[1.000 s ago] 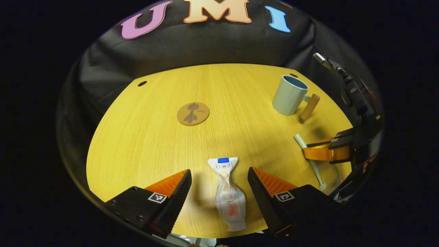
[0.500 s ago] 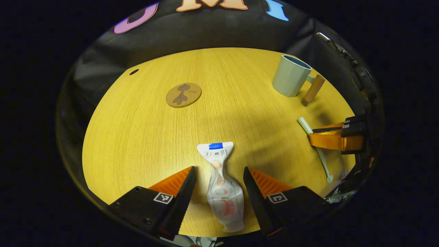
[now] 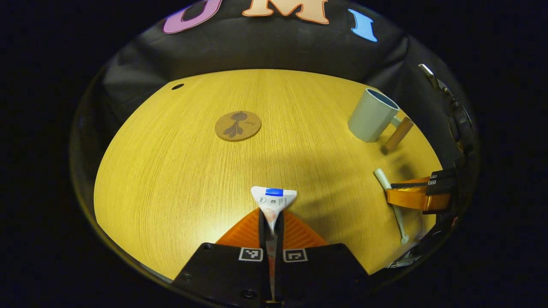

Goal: Put the toothbrush and toothpaste on the desktop into the cup, then pick up the cup and place it on the coaster on the desktop.

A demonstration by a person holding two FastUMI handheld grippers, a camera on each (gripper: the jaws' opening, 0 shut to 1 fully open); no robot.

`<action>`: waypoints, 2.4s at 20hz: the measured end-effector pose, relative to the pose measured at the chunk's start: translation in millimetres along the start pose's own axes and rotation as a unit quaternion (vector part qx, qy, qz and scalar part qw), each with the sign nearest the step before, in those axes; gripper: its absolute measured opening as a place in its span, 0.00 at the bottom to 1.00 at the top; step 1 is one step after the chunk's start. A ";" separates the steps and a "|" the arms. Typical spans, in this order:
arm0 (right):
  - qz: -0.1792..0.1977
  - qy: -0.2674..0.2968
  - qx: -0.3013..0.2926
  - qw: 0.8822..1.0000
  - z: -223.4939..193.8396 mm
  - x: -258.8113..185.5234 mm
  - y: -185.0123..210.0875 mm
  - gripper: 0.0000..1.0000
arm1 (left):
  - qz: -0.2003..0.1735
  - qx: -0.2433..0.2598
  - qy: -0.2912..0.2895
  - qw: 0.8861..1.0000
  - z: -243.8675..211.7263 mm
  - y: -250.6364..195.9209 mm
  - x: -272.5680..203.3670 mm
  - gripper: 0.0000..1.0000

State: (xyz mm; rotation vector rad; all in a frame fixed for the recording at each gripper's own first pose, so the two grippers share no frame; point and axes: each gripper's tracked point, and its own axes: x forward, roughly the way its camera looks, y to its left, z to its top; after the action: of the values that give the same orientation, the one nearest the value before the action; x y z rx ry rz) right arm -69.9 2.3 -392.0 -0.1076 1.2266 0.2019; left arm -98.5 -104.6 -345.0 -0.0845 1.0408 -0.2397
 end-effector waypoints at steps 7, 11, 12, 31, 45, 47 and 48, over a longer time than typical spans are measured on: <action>0.024 -0.034 0.040 0.998 5.2 -2.0 6.2 0.08 | -0.007 -0.014 -0.009 1.000 7.6 -1.0 -4.8 0.00; 0.040 -0.093 0.043 0.994 28.7 -30.2 13.2 0.08 | -0.026 -0.017 -0.062 0.998 36.3 -7.8 -25.2 0.00; 0.042 -0.107 0.042 0.992 34.8 -36.5 12.0 0.08 | -0.030 -0.014 -0.077 0.997 45.5 -10.0 -30.3 0.00; 0.099 -0.409 0.098 0.902 262.6 -135.5 -31.2 0.08 | -0.073 0.030 -0.172 0.982 140.2 -63.1 -92.0 0.00; 0.050 -0.400 0.067 0.913 267.2 -68.0 -59.6 0.08 | -0.060 0.030 -0.213 0.975 176.2 -83.6 -107.1 0.00; 0.052 -0.380 0.068 0.921 260.3 -59.0 -56.9 0.11 | -0.069 0.037 -0.222 0.972 186.3 -92.5 -107.1 0.00; 0.054 -0.374 0.067 0.923 256.7 -53.9 -56.9 0.11 | -0.072 0.041 -0.227 0.970 190.9 -95.4 -105.7 0.00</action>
State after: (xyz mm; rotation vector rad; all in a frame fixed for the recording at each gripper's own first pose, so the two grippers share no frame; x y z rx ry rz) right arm 161.6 -9.6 -256.7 0.1506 0.4773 0.2257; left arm 0.2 -180.6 -142.0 -0.1345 0.5685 -0.3757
